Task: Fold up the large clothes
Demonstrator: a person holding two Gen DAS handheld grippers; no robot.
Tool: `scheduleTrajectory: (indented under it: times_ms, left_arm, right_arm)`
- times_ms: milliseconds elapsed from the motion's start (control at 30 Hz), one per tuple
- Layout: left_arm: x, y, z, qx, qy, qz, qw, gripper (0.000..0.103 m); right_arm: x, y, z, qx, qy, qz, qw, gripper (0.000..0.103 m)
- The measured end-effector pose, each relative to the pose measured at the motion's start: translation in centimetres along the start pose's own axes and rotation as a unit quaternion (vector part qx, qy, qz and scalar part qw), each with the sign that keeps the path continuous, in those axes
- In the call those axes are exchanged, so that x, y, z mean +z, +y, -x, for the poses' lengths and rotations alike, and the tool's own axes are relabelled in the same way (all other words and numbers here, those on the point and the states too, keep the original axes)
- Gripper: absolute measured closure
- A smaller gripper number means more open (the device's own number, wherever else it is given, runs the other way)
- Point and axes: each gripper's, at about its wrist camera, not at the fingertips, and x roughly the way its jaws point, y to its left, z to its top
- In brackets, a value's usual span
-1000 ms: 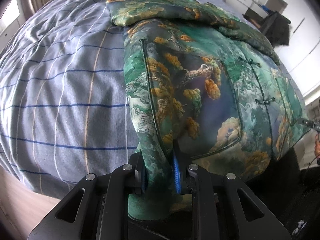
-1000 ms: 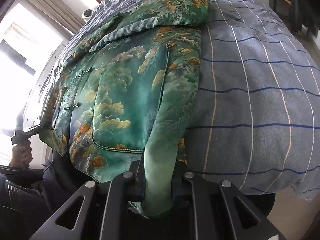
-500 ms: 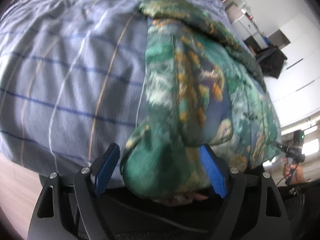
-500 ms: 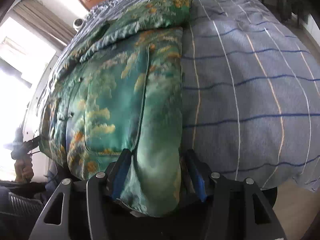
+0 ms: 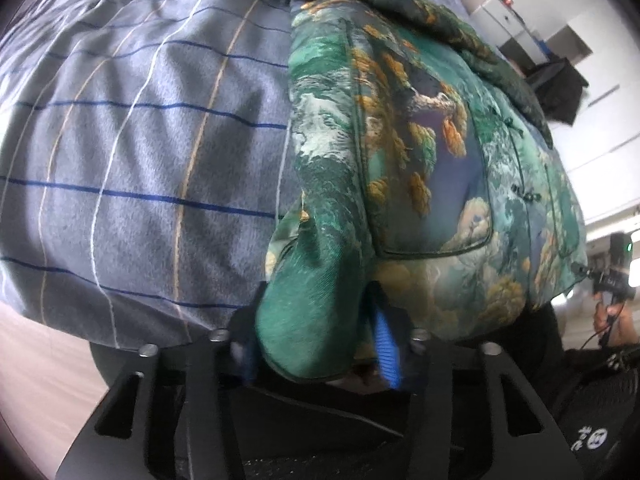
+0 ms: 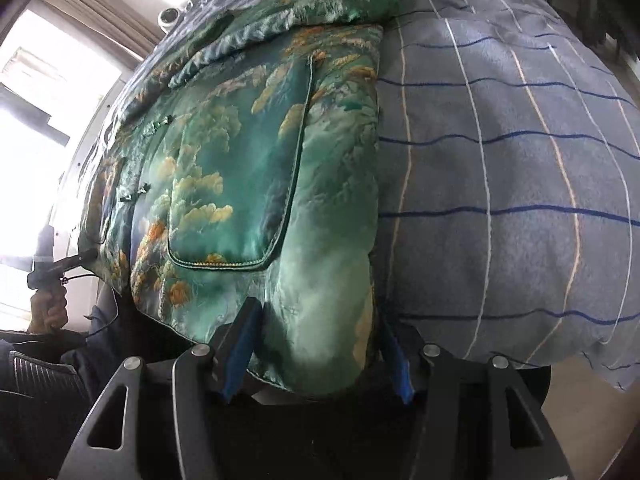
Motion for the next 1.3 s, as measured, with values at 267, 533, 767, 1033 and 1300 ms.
scheduleTrajectory:
  times_ms: [267, 533, 767, 1033, 1300]
  left_arm:
    - [-0.6, -0.8, 0.8, 0.015, -0.009, -0.019, 0.9997, 0.09]
    - [-1.0, -1.9, 2.6, 0.008, -0.035, -0.018, 0.9992, 0.094]
    - [-2.9, -1.6, 4.9, -0.003, -0.038, -0.011, 0.9992, 0.096]
    - [-2.2, -1.7, 9.3, -0.061, -0.091, 0.028, 0.9935, 0.098]
    - [8.6, -2.2, 16.0, -0.137, -0.224, 0.022, 0.9647, 0.098]
  right_arm:
    - [0.1, 0.0, 0.1, 0.0, 0.01, -0.011, 1.0, 0.068]
    - [0.0, 1.8, 2.3, 0.013, -0.003, 0.005, 1.0, 0.087]
    - [-0.4, 2.4, 4.8, 0.042, -0.002, 0.007, 0.999, 0.09]
    - [-0.2, 1.9, 8.0, 0.115, -0.021, -0.025, 0.993, 0.091]
    - [8.0, -0.1, 13.6, 0.227, -0.146, -0.063, 0.961, 0.092]
